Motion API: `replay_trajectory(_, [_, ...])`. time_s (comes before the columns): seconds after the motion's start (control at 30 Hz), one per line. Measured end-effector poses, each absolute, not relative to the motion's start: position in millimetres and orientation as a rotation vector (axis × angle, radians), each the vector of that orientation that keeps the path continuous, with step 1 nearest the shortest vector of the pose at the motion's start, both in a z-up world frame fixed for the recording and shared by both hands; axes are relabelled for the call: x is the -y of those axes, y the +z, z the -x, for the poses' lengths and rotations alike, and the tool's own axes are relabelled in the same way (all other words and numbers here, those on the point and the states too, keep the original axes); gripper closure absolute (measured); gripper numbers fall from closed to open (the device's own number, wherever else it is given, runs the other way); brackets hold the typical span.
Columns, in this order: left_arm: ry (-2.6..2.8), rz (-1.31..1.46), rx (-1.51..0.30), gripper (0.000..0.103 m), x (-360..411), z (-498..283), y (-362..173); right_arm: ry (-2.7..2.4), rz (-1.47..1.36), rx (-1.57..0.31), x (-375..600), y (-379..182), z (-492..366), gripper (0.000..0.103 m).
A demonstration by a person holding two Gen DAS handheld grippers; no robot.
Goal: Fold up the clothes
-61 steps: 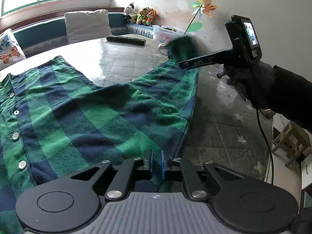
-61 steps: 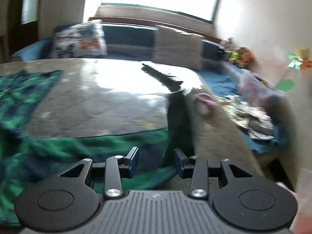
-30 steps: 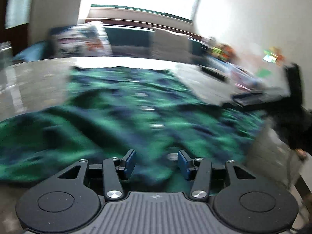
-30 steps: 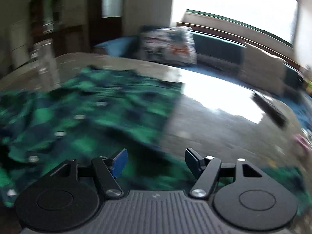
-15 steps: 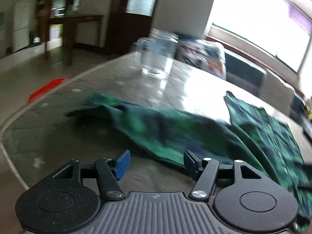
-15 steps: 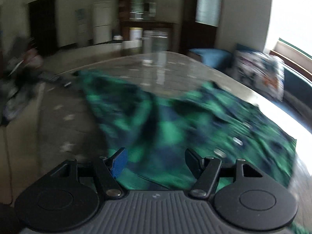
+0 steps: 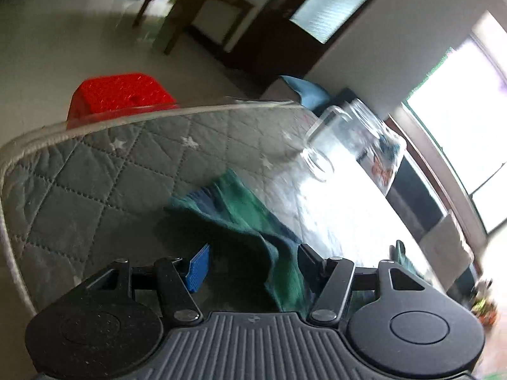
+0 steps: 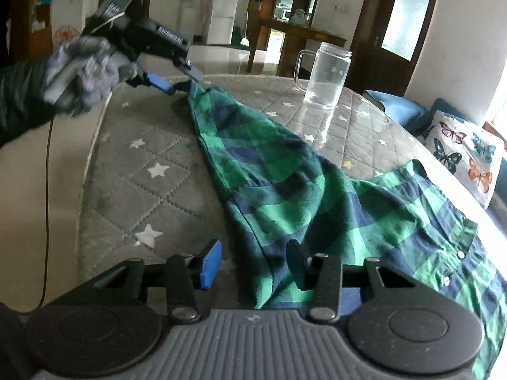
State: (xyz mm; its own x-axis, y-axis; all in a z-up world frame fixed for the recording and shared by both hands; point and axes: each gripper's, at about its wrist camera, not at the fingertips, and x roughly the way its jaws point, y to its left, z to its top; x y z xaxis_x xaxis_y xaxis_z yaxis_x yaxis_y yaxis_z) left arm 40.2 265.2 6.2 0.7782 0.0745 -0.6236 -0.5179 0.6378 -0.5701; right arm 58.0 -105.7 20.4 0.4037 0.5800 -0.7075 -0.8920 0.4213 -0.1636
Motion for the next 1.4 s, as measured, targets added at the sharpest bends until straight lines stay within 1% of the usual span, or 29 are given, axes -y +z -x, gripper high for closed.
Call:
replay_trajectory(0.1, [0.371,0.873,-0.601,0.041,-279,-46,1,0.986,0.605,-0.62,103,17,-58,0.068])
replay_trajectory(0.13, [0.376,0.877,-0.605,0.042,-282,-49,0,0.984,0.607,-0.621,102,16,-59,0.072])
replay_trajectory(0.17, [0.38,0.877,-0.61,0.046,-284,-51,-1,0.98,0.608,-0.62,101,15,-60,0.078])
replay_trajectory(0.23, [0.386,0.863,-0.618,0.078,-288,-58,-2,0.971,0.603,-0.623,100,14,-61,0.084])
replay_trajectory(0.27, [0.389,0.856,-0.621,0.083,-290,-60,-3,0.967,0.598,-0.627,100,14,-62,0.087])
replay_trajectory(0.3, [0.393,0.845,-0.621,0.095,-292,-63,-2,0.963,0.591,-0.631,100,13,-63,0.092])
replay_trajectory(0.33, [0.396,0.83,-0.619,0.098,-292,-65,-1,0.963,0.577,-0.632,101,14,-63,0.094])
replay_trajectory(0.4, [0.385,0.792,-0.588,0.1,-292,-65,6,0.977,0.548,-0.635,102,16,-64,0.098])
replay_trajectory(0.5, [0.37,0.683,-0.47,0.101,-287,-57,29,1.028,0.501,-0.643,101,18,-62,0.099])
replay_trajectory(0.6, [0.38,0.576,-0.407,0.1,-282,-52,39,1.072,0.495,-0.665,97,11,-61,0.098])
replay_trajectory(0.63, [0.395,0.537,-0.424,0.1,-280,-55,36,1.082,0.493,-0.682,94,7,-61,0.096])
replay_trajectory(0.77, [0.433,0.487,-0.517,0.098,-281,-63,14,1.124,0.492,-0.703,92,0,-56,0.08])
replay_trajectory(0.83, [0.441,0.515,-0.528,0.095,-286,-61,8,1.152,0.473,-0.693,97,8,-55,0.08])
replay_trajectory(0.87, [0.446,0.531,-0.525,0.093,-289,-59,6,1.164,0.456,-0.688,101,13,-55,0.078])
replay_trajectory(0.9, [0.456,0.539,-0.527,0.085,-291,-57,6,1.162,0.441,-0.682,104,19,-58,0.075])
replay_trajectory(0.93, [0.476,0.538,-0.534,0.078,-292,-56,7,1.157,0.427,-0.677,107,24,-61,0.074])
replay_trajectory(1.03, [0.534,0.507,-0.55,0.074,-298,-52,12,1.092,0.425,-0.653,108,31,-75,0.073])
replay_trajectory(1.2, [0.538,0.443,-0.545,0.071,-302,-60,28,1.045,0.395,-0.713,105,26,-97,0.072])
replay_trajectory(1.23, [0.518,0.43,-0.551,0.067,-299,-64,30,1.048,0.394,-0.727,104,24,-99,0.072])
replay_trajectory(1.27, [0.492,0.417,-0.564,0.066,-297,-69,32,1.057,0.405,-0.732,102,21,-97,0.072])
replay_trajectory(1.4, [0.387,0.339,-0.631,0.068,-278,-101,27,1.078,0.436,-0.75,95,11,-91,0.069])
